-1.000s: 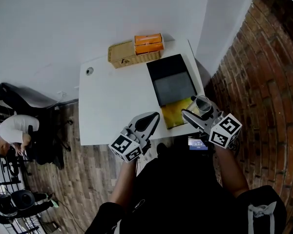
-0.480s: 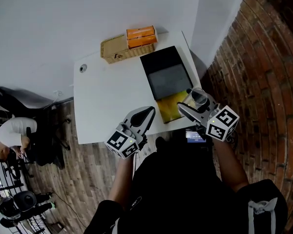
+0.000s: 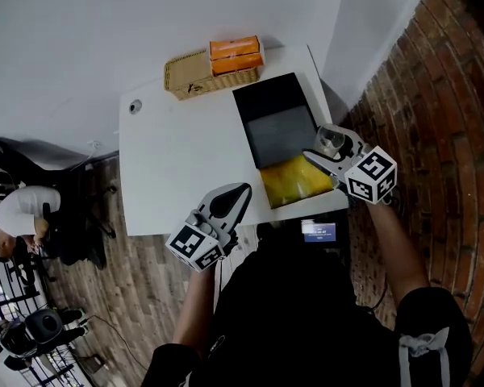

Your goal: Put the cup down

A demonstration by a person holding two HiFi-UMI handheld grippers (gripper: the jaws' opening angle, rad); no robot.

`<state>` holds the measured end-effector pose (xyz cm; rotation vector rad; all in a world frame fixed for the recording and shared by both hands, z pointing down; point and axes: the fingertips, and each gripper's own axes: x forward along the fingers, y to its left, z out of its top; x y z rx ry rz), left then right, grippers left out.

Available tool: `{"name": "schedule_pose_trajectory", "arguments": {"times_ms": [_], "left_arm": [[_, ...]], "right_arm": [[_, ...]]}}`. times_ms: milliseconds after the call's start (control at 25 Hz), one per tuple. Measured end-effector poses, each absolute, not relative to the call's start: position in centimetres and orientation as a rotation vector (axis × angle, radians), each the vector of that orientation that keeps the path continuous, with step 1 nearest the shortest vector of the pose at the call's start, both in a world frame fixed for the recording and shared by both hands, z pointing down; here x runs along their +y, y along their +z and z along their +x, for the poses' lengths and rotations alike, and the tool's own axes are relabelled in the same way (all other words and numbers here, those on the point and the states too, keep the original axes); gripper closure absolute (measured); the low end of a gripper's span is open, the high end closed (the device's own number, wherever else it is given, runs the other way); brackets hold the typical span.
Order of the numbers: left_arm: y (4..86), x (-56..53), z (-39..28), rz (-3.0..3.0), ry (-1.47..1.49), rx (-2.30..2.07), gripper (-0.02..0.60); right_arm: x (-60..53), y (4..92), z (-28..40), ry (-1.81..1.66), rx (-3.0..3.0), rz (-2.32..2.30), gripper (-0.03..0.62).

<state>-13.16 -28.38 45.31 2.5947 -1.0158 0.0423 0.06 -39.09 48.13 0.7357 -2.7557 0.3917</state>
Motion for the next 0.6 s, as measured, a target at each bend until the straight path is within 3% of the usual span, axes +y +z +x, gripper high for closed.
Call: {"name": "schedule_pose_trajectory", "arguments": {"times_ms": [600], "left_arm": [[46.7,-28.0,-12.1,2.483,0.097,-1.061,0.572]], "right_arm": [[-57.1,50.7,-8.0,0.201,-2.795,0.794,0.312]]}}
